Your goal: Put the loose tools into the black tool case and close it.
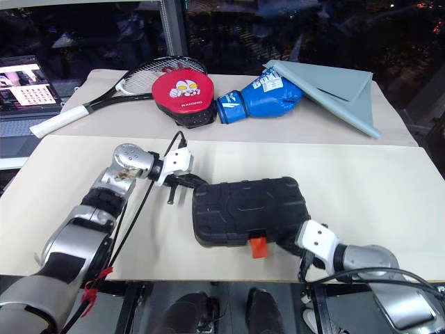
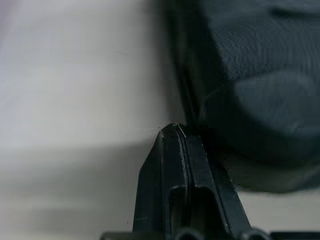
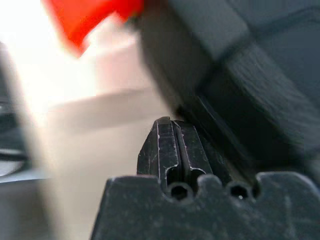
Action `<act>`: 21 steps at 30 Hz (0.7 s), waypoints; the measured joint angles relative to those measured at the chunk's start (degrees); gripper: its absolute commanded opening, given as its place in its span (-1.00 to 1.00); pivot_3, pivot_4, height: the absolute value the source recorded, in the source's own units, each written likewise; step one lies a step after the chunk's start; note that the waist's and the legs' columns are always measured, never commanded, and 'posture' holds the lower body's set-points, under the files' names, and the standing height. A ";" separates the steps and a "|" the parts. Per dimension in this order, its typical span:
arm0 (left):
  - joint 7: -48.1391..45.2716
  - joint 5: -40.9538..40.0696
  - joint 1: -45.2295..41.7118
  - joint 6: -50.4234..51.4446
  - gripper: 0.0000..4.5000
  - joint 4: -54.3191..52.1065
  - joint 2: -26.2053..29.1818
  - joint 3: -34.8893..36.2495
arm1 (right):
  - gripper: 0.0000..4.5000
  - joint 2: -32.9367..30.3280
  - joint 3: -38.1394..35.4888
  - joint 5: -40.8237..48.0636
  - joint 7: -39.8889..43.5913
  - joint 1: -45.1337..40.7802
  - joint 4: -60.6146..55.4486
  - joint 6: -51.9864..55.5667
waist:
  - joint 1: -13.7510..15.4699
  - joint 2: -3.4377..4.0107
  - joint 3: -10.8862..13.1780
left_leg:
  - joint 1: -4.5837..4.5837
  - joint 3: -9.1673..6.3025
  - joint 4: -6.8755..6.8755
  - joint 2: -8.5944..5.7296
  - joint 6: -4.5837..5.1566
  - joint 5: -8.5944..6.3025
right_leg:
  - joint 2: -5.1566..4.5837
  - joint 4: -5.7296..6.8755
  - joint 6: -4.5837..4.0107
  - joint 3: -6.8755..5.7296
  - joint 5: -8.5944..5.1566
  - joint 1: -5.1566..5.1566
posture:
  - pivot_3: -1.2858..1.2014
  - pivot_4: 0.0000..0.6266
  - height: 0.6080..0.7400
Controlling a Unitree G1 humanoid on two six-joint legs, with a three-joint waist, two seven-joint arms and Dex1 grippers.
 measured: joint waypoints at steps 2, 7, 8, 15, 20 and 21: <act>-3.70 -0.87 3.27 4.07 -0.98 -6.51 1.53 -1.16 | -1.00 1.18 -1.10 -0.70 -1.49 -1.72 2.78 0.00 | -0.13 0.03 -0.01 | -0.01 0.00 -0.01 -0.01 0.00 0.00 | 0.00 0.03 0.00 0.02 0.00 -0.03 | 0.03 -0.52 0.88; -5.84 -2.49 9.35 11.55 -0.98 -18.39 2.84 -2.80 | -1.00 2.29 -1.64 -1.90 -2.46 -4.29 5.84 0.01 | -0.16 0.04 -0.01 | -0.06 -0.01 -0.02 0.00 0.07 0.05 | 0.03 0.06 -0.02 0.02 0.00 -0.11 | 0.03 -0.52 0.88; -5.40 -2.64 9.39 12.04 -0.98 -19.34 3.09 -2.78 | -1.00 2.30 -1.75 -1.87 -2.38 -4.26 5.83 0.01 | -0.16 0.04 -0.01 | -0.05 -0.01 -0.02 0.00 0.07 0.05 | 0.04 0.06 -0.03 0.02 0.00 -0.10 | 0.03 -0.52 0.88; -3.21 -3.32 3.62 14.00 -0.98 -15.75 2.76 -2.25 | -1.00 -1.00 -9.49 0.67 1.19 2.58 2.05 1.84 | 0.93 0.08 0.01 | -0.11 -0.06 0.08 -0.01 0.12 0.08 | 0.09 0.08 -0.02 -0.08 0.00 -0.09 | 0.03 -0.52 0.88; -4.87 -6.44 -6.45 15.45 -0.98 -14.18 0.05 -0.09 | -1.00 -5.39 -15.65 5.17 7.75 10.84 -6.16 6.84 | 0.84 0.15 -0.04 | -0.03 -0.07 0.09 -0.01 0.16 0.03 | 0.07 -0.01 0.00 -0.06 -0.01 0.06 | 0.03 -0.52 0.88; -5.36 -6.72 -6.71 15.45 -0.98 -14.11 -1.21 -0.53 | -1.00 -5.49 -16.13 5.84 8.49 12.21 -7.84 7.81 | 0.81 0.17 -0.05 | -0.03 -0.07 0.09 -0.01 0.18 0.04 | 0.07 0.00 0.01 -0.04 -0.01 0.05 | 0.03 -0.52 0.88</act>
